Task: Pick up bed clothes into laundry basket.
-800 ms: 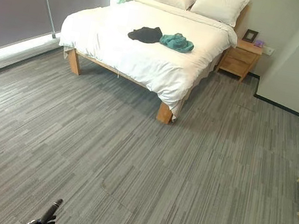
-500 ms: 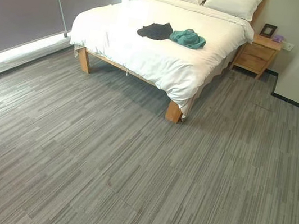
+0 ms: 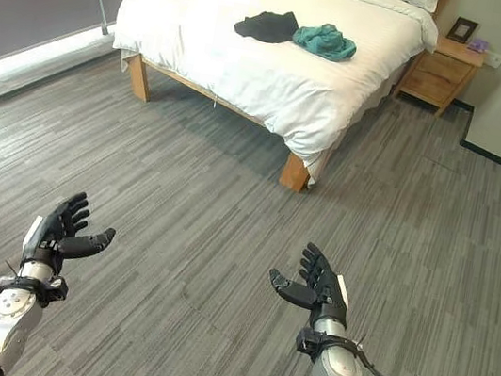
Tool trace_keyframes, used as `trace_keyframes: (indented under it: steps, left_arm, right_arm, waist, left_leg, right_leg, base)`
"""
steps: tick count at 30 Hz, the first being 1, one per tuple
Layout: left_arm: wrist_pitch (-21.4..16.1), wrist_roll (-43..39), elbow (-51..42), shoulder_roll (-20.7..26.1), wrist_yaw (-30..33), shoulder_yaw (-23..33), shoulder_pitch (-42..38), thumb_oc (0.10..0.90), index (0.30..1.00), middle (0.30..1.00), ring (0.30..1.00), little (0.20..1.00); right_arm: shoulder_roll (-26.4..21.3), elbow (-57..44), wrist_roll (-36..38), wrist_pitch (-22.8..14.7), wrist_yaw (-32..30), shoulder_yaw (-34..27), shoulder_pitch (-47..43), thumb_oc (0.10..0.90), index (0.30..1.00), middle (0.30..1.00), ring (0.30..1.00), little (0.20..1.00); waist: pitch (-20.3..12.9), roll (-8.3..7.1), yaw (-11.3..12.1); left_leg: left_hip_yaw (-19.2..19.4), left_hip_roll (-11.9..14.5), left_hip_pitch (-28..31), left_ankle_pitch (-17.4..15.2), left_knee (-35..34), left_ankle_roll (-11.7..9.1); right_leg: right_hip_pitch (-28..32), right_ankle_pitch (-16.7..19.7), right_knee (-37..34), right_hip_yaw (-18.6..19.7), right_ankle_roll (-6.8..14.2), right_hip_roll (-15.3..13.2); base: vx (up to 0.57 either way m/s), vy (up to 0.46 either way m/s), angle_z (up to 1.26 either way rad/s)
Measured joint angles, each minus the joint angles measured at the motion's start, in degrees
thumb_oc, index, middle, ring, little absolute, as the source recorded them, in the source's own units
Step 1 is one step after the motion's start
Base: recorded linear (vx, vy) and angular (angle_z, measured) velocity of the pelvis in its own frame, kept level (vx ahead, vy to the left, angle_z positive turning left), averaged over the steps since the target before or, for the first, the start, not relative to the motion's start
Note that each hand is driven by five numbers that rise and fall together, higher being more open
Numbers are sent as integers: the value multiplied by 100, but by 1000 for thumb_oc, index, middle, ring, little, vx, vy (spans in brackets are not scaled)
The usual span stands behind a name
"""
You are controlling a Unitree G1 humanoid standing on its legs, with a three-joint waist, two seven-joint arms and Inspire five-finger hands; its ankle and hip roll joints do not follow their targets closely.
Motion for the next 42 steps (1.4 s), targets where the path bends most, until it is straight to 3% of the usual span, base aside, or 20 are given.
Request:
trace_keyframes:
  steps: [7, 8, 10, 11, 12, 14, 16, 20, 23, 24, 25, 26, 27, 29, 30, 33, 34, 38, 40, 42]
  left_arm:
    - [143, -204, 97, -237, 2, -60, 256, 800, 900, 900, 900, 900]
    - [142, -363, 96, -275, 6, -60, 293, 800, 900, 900, 900, 900]
    - [144, -423, 100, -294, 20, -53, 276, 800, 900, 900, 900, 900]
    - [145, -424, 74, -297, 24, -51, 271, 800, 900, 900, 900, 900]
    - [145, -424, 64, -292, 25, -34, 274, 800, 900, 900, 900, 900]
    - [150, -422, 129, -328, 105, 29, 304, 800, 900, 900, 900, 900]
    - [146, -418, 99, -265, 138, 128, 304, 800, 900, 900, 900, 900]
    - [127, -429, 133, -119, 143, 282, -95, 800, 900, 900, 900, 900]
    - [114, -427, 158, 30, 92, 229, -99, 800, 900, 900, 900, 900]
    - [149, -424, 202, -153, 104, 169, -68, 800, 900, 900, 900, 900]
    - [142, -428, 150, -260, 87, 112, -129, 800, 900, 900, 900, 900]
    - [103, -431, -4, -191, -38, -55, -62, 800, 900, 900, 900, 900]
    - [96, -443, -183, -185, -165, -135, 68, 800, 900, 900, 900, 900]
    - [124, -629, -183, -166, -161, -126, 77, 800, 900, 900, 900, 900]
    - [109, -679, -255, -178, -167, -131, 35, 800, 900, 900, 900, 900]
    - [123, -881, -367, -245, -228, -57, 85, 800, 900, 900, 900, 900]
    - [128, -891, -679, -284, -248, 23, 256, 800, 900, 900, 900, 900]
    - [17, -863, -1646, -268, -330, 183, 297, 800, 900, 900, 900, 900]
    - [6, -866, -1878, -256, -306, 337, 286, 800, 900, 900, 900, 900]
    - [5, -869, -2190, -296, -261, 609, 326, 800, 900, 900, 900, 900]
  right_arm:
    - [161, 5, 65, 130, 54, 280, 130, 800, 900, 900, 900, 900]
    - [244, 0, 181, 123, 60, 236, 129, 800, 900, 900, 900, 900]
    - [305, -36, 283, 120, 56, 210, 44, 800, 900, 900, 900, 900]
    - [314, -187, 285, 124, 48, 193, 6, 800, 900, 900, 900, 900]
    - [338, -304, 287, 120, 48, 211, 11, 800, 900, 900, 900, 900]
    - [464, -476, 319, 111, 42, 332, 3, 800, 900, 900, 900, 900]
    - [537, -732, 341, 104, 102, 553, -21, 800, 900, 900, 900, 900]
    - [673, -902, 489, 94, 147, 647, 65, 800, 900, 900, 900, 900]
    - [740, -880, 518, 91, 114, 647, 170, 800, 900, 900, 900, 900]
    - [700, -821, 527, 98, 114, 560, 138, 800, 900, 900, 900, 900]
    - [658, -721, 538, 97, 114, 403, 229, 800, 900, 900, 900, 900]
    - [667, -633, 564, 99, 103, 369, 414, 800, 900, 900, 900, 900]
    - [566, -638, 569, 132, 107, 326, 523, 800, 900, 900, 900, 900]
    - [415, -788, 574, 64, 111, 246, 417, 800, 900, 900, 900, 900]
    - [261, -848, 590, 64, 73, 111, 240, 800, 900, 900, 900, 900]
    - [215, -904, 743, 50, -27, -97, -112, 800, 900, 900, 900, 900]
    - [163, -1059, 742, 39, -19, -78, -63, 800, 900, 900, 900, 900]
    - [-8, -1264, 683, -88, -8, -107, -145, 800, 900, 900, 900, 900]
    - [35, -1349, 685, -67, 5, -15, -137, 800, 900, 900, 900, 900]
    - [86, -1483, 686, -45, 109, 65, -108, 800, 900, 900, 900, 900]
  waist:
    - [342, -44, 12]
    - [407, -15, 21]
    - [545, 125, 19]
    - [689, 259, -4]
    - [765, 253, -1]
    - [841, 146, -30]
    - [878, 58, -57]
    - [849, -314, -453]
    - [645, -670, -607]
    - [640, -463, -609]
    - [635, -280, -772]
    - [436, -457, -797]
    - [331, -524, -556]
    - [247, -494, -381]
    - [311, -569, -228]
    - [505, -599, -100]
    - [476, -610, -68]
    - [542, -437, 274]
    - [521, -375, 421]
    - [494, -345, 525]
  left_leg:
    - [156, 1, -31, -3, 0, 2]
    - [201, 27, -90, -21, 26, 35]
    - [295, 141, -157, -27, 63, 101]
    - [432, 251, -140, 11, 44, 123]
    - [496, 219, -127, -37, 81, 189]
    - [665, 139, -91, -326, 293, 342]
    - [765, 115, -48, -389, 343, 213]
    - [274, 252, -181, -594, 517, 0]
    - [-9, 312, 119, -791, 492, -397]
    - [-188, 698, 174, -1054, 781, -663]
    - [-502, 885, -278, -1525, 1945, -868]
    - [-660, 813, -773, -1537, 3020, -951]
    - [-763, 947, -1233, -1250, 4160, -591]
    - [-928, 946, -1746, -1200, 4976, -576]
    - [-880, 691, -2014, -1204, 5029, -570]
    - [-523, 349, -2130, -1185, 4177, -640]
    - [-334, 337, -2020, -1190, 3248, -713]
    - [105, 8, -2269, -334, 1124, -463]
    - [298, -127, -2329, 182, 987, -431]
    - [626, -89, -2131, 580, 1141, -152]
  right_leg:
    - [-78, -9, -5, 280, 58, -5]
    - [-289, -109, 270, 338, 202, 3]
    - [-864, -304, 1310, 404, 526, 74]
    - [-1411, -504, 2456, 407, 785, 74]
    - [-1843, -665, 3277, 385, 796, -70]
    - [-2337, -733, 4047, 152, 760, -779]
    - [-2571, -736, 3634, 145, 843, -1187]
    - [-2386, -530, 1570, 436, 1104, -1094]
    - [-2041, -203, 651, 282, 963, -966]
    - [-1875, 234, 1067, 135, 665, -738]
    - [-1940, -187, 1929, 44, 518, -561]
    - [-1837, -609, 2158, -86, 321, -576]
    - [-1678, -725, 2117, -53, 3, -345]
    - [-1458, -809, 1867, -14, -141, -108]
    - [-1345, -776, 1748, 128, -273, -87]
    - [-680, -592, 1167, 287, -296, 7]
    - [-422, -588, 877, 304, -284, 45]
    - [328, -720, 200, 473, -272, 319]
    - [685, -1000, 64, 486, -190, 333]
    - [1022, -1158, 86, 614, -149, 279]
  base:
    - [8, 100, -14]
    - [57, 202, -19]
    - [122, 231, -31]
    - [227, 198, -35]
    - [317, 116, -35]
    - [420, -30, -47]
    - [370, -89, -39]
    - [483, -137, 46]
    - [747, -269, 58]
    - [1764, -680, 88]
    - [1261, -576, 143]
    - [593, -410, 125]
    - [377, -286, 42]
    - [423, -175, -26]
    - [503, -144, -34]
    - [649, -49, -35]
    - [703, -25, -22]
    - [614, -29, -23]
    - [603, 28, -31]
    - [484, 103, -24]
